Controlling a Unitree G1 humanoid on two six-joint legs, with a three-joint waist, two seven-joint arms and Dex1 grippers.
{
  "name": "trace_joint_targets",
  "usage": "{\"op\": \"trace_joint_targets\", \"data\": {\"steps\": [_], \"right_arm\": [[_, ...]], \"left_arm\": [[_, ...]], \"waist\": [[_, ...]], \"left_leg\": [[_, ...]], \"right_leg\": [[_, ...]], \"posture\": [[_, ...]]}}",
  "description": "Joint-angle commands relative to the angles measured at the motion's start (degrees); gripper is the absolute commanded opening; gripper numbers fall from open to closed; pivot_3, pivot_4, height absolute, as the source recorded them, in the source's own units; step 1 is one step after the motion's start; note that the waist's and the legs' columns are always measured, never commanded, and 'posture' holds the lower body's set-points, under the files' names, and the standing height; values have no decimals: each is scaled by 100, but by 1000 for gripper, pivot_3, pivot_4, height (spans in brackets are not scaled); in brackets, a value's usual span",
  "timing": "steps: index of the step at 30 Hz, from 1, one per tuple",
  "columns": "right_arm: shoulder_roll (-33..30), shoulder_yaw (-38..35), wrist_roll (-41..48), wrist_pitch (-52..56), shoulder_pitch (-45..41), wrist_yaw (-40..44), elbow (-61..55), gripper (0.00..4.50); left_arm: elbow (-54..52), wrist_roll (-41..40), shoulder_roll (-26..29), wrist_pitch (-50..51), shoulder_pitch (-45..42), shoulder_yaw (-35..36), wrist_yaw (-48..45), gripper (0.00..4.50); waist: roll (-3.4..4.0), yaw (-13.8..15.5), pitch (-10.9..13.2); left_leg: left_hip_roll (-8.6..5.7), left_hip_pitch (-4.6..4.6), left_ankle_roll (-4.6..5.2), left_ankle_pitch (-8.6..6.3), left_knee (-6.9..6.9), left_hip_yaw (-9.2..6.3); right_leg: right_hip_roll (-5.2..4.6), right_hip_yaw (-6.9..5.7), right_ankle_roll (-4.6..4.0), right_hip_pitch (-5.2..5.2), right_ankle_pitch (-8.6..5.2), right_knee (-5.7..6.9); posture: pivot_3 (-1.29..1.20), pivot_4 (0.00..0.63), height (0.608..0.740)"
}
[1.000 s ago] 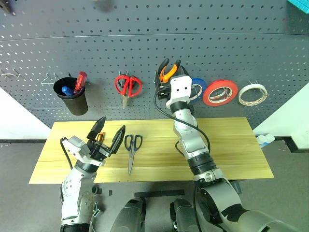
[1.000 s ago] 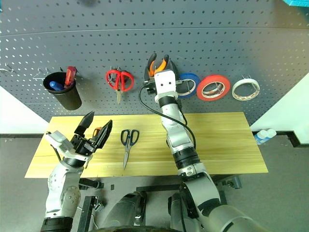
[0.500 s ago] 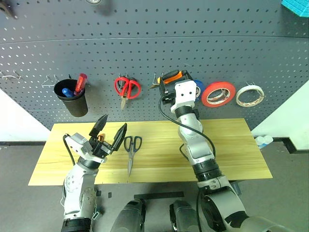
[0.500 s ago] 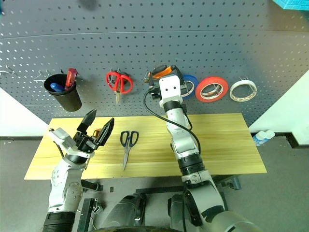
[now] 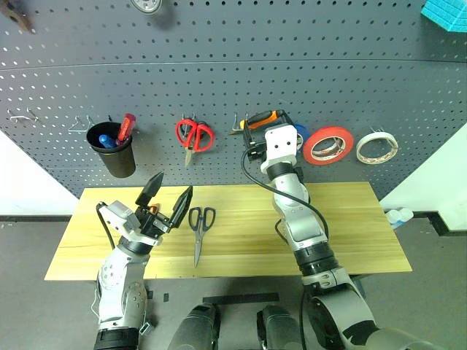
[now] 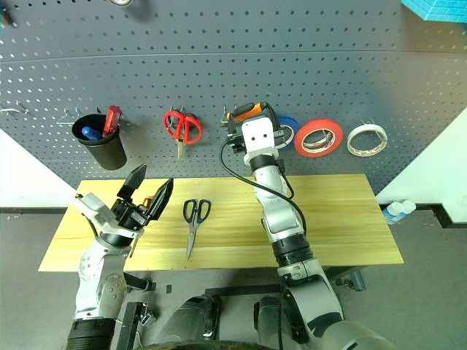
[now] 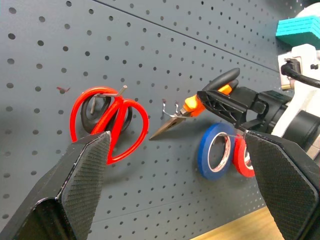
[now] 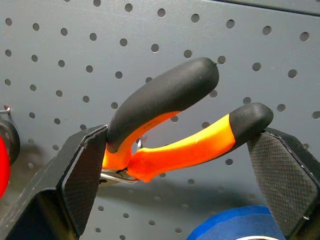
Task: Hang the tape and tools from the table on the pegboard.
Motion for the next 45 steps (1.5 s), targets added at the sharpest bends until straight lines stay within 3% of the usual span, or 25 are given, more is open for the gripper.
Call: {"op": "trace_joint_targets", "data": {"steps": [1, 45], "right_arm": [[-71, -73, -30, -9, 7, -46, -309, 4485], [119, 192, 258, 536, 200, 624, -712, 4485]], "left_arm": [[-95, 33, -11, -126, -71, -44, -31, 4478], [-269, 3, 66, -82, 110, -36, 30, 4478]], "waist": [[-3, -4, -16], [-2, -23, -32]], "left_leg": [[0, 0, 0, 0, 1, 0], [1, 7, 16, -9, 2, -1]], "right_leg": [[0, 0, 0, 1, 0, 1], [1, 0, 0, 5, 0, 5]], "posture": [[2, 78, 717], [3, 121, 717]]}}
